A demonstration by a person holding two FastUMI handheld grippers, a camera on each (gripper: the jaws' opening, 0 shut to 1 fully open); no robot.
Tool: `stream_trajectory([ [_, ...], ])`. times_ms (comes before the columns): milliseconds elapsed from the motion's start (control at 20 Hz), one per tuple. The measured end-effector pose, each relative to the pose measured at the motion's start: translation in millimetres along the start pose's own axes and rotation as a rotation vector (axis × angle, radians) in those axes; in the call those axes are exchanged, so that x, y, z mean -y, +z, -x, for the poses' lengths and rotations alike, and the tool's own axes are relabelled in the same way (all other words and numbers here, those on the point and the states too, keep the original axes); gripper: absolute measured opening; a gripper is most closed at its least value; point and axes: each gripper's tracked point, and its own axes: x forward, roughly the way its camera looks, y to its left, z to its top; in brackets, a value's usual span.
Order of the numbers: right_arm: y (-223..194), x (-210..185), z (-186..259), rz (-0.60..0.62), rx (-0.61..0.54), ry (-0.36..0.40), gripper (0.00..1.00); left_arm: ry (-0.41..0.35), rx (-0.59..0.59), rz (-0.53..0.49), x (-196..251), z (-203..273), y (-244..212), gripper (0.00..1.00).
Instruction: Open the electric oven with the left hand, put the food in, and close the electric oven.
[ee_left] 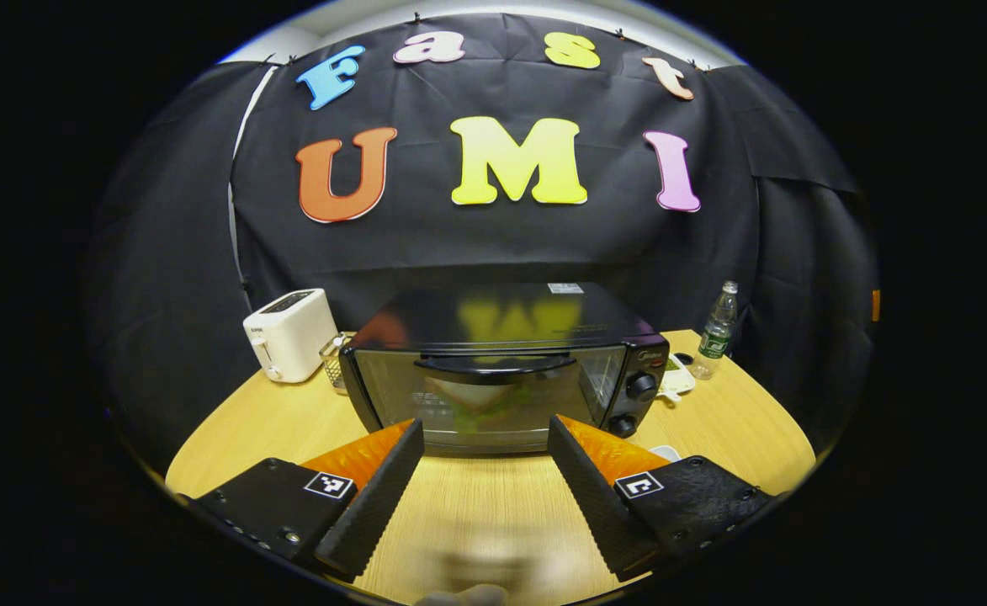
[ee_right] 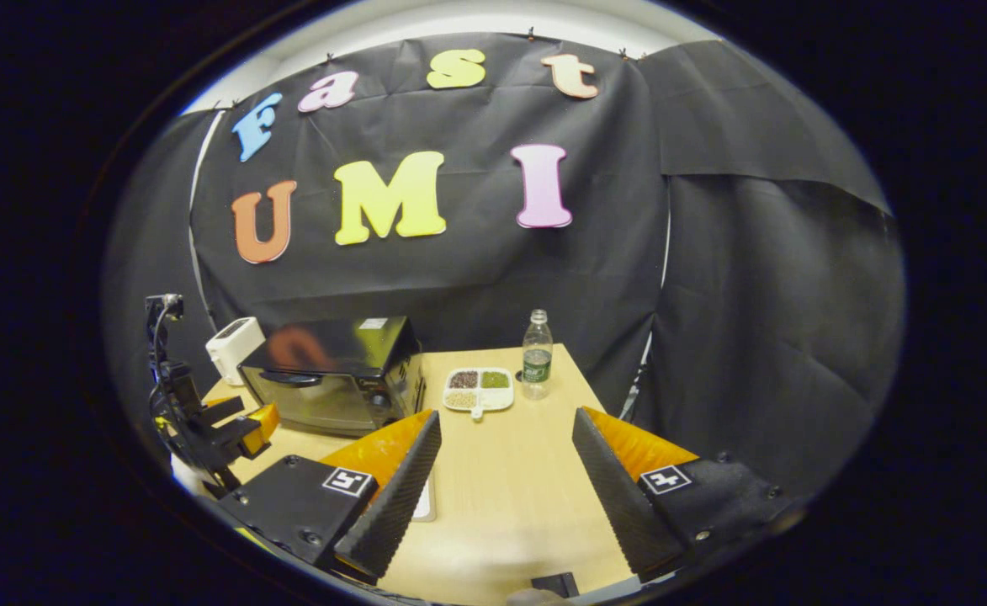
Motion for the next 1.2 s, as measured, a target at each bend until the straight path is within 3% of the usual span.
stream_trajectory([
  [250, 29.0, -29.9, 10.2, 0.02, 0.063, 0.054, 1.0, -0.004, 0.06, -0.018, -4.4, 45.8, 31.2, 0.97],
  [750, 114.8, -90.5, 68.9, 0.032, 0.288, 0.14, 1.0, -0.004, 0.252, 0.013, -41.7, 169.8, 157.4, 0.97],
  [800, 121.7, -95.9, 75.7, 0.033, 0.312, 0.146, 0.9, -0.005, 0.273, 0.022, -45.8, 181.8, 168.0, 0.97],
  [850, 128.0, -99.9, 82.9, 0.032, 0.332, 0.15, 1.0, -0.008, 0.285, 0.033, -47.1, 189.4, 174.2, 0.96],
  [900, 133.0, -103.3, 89.3, 0.032, 0.348, 0.15, 0.89, -0.009, 0.301, 0.037, -50.9, 199.2, 182.3, 0.96],
  [950, 131.7, -106.6, 89.9, 0.03, 0.363, 0.155, 1.0, -0.005, 0.313, 0.03, -54.8, 207.6, 186.5, 0.96],
  [1000, 134.4, -109.4, 92.9, 0.03, 0.37, 0.157, 1.0, 0.0, 0.327, 0.023, -58.7, 214.7, 190.6, 0.97],
  [1050, 134.1, -111.2, 94.5, 0.029, 0.37, 0.157, 0.89, -0.002, 0.33, 0.017, -60.3, 220.0, 193.6, 0.96],
  [1200, 132.7, -115.7, 100.5, 0.011, 0.368, 0.16, 0.89, 0.001, 0.353, 0.029, -67.3, 233.6, 198.5, 0.96],
])
